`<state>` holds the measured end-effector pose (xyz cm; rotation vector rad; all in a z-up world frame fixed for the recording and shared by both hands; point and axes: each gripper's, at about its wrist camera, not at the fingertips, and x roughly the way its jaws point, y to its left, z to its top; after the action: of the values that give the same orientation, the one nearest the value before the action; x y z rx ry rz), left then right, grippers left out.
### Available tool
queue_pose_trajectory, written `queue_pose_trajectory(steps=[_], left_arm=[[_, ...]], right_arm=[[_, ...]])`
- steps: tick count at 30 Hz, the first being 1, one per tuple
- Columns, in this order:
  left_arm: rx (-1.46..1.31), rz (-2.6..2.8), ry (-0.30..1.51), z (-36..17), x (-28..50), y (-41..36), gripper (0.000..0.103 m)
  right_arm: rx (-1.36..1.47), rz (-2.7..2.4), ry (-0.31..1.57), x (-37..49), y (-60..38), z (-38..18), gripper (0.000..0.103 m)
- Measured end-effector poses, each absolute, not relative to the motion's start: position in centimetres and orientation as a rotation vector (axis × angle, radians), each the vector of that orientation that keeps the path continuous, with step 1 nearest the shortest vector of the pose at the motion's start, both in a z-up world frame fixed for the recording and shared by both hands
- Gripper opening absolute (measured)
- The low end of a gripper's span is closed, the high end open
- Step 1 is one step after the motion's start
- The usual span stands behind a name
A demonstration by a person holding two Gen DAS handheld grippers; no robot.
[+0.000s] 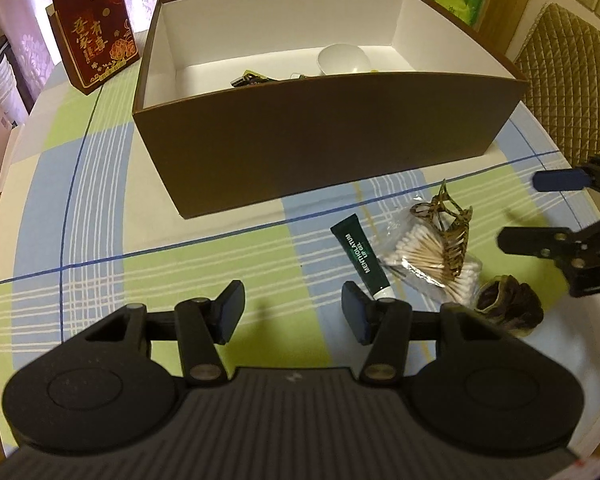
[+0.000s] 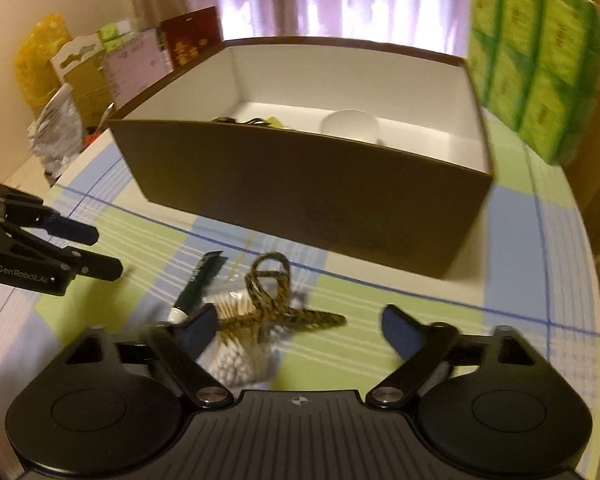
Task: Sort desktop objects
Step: 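Grasp the gold hair claw clip with the right tool while the left tool grasps the green lip-balm tube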
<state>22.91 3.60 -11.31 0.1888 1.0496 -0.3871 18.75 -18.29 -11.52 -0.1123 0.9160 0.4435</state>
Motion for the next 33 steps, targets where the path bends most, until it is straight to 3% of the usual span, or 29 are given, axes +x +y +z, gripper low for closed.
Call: queue_pose_trajectory(steps=[3, 8, 12, 13, 14, 26, 33], left_arm=[[0.188, -0.383, 1.053, -11.5, 23.1, 3.6, 0.049], [0.186, -0.383, 1.059, -11.7, 23.3, 3.6, 0.049], [0.185, -0.389, 1.067, -12.0, 23.4, 3.3, 0.049], [0.186, -0.391, 1.069, -12.1, 23.5, 3.3, 0.049], [0.187, -0.394, 1.072, -12.2, 23.5, 3.2, 0.049], [0.145, -0.513, 1.082, -13.2, 23.7, 0.2, 0.046], [0.157, -0.520, 1.103, -14.8, 24.6, -2.1, 0.032]], right_arm=[[-0.115, 0.470, 0.929, 19.7, -17.6, -12.3, 0.068], [-0.100, 0.516, 0.951, 21.0, -16.9, -13.6, 0.043], [-0.105, 0.533, 0.964, 21.5, -16.7, -14.4, 0.034], [-0.101, 0.537, 0.967, 21.5, -16.7, -14.4, 0.024], [-0.094, 0.534, 0.968, 21.6, -16.8, -14.4, 0.022], [-0.003, 0.304, 0.991, 20.3, -22.4, -13.8, 0.022], [0.069, 0.221, 0.976, 18.0, -25.0, -13.4, 0.022]])
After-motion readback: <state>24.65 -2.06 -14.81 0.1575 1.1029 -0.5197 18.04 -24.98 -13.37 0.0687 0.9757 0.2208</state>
